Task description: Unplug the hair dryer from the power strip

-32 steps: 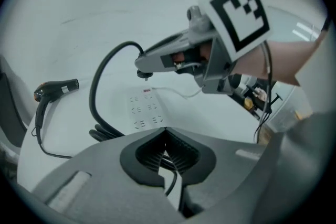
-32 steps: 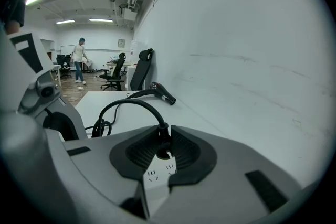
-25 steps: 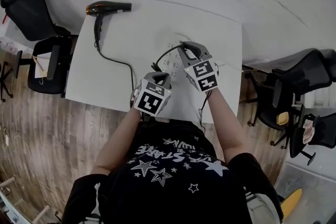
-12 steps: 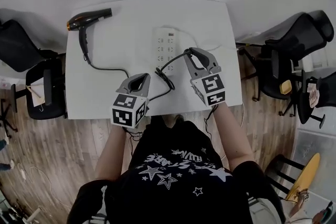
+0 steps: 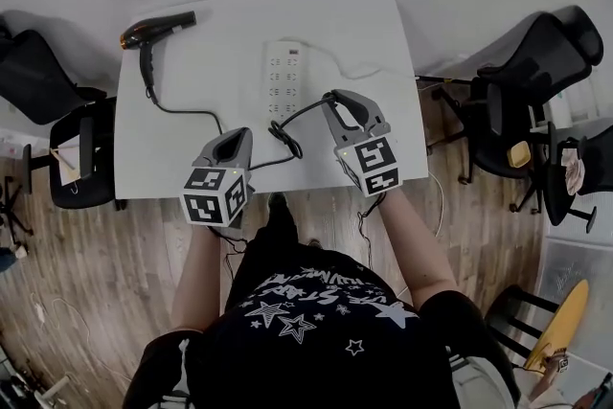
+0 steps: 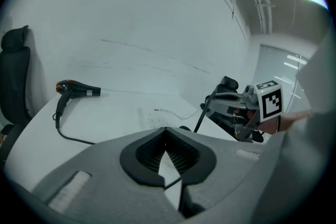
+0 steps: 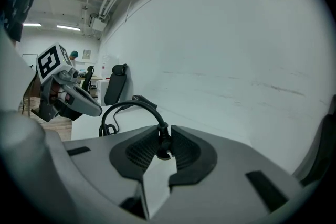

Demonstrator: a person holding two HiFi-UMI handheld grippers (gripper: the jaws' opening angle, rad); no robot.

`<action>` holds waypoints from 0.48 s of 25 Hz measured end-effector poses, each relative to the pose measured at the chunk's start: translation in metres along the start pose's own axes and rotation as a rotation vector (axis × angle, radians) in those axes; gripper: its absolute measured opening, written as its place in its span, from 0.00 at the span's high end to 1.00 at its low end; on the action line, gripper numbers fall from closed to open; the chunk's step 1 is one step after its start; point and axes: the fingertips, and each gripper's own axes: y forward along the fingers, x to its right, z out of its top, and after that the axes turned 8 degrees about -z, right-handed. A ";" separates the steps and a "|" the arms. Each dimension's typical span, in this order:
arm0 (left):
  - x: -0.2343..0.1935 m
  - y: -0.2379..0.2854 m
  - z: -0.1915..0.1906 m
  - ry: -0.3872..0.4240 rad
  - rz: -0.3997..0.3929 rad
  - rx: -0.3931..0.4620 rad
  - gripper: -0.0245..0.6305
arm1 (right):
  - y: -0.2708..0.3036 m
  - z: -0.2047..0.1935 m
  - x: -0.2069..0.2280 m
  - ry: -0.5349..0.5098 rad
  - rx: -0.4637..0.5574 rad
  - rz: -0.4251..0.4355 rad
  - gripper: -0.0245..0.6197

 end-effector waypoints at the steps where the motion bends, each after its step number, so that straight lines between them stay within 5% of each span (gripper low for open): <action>1: 0.005 -0.004 -0.003 -0.002 0.009 0.005 0.95 | -0.007 -0.001 -0.002 -0.002 0.009 0.002 0.84; 12: 0.064 -0.059 -0.041 -0.004 0.088 0.044 0.95 | -0.090 -0.017 -0.020 -0.024 0.067 0.002 0.84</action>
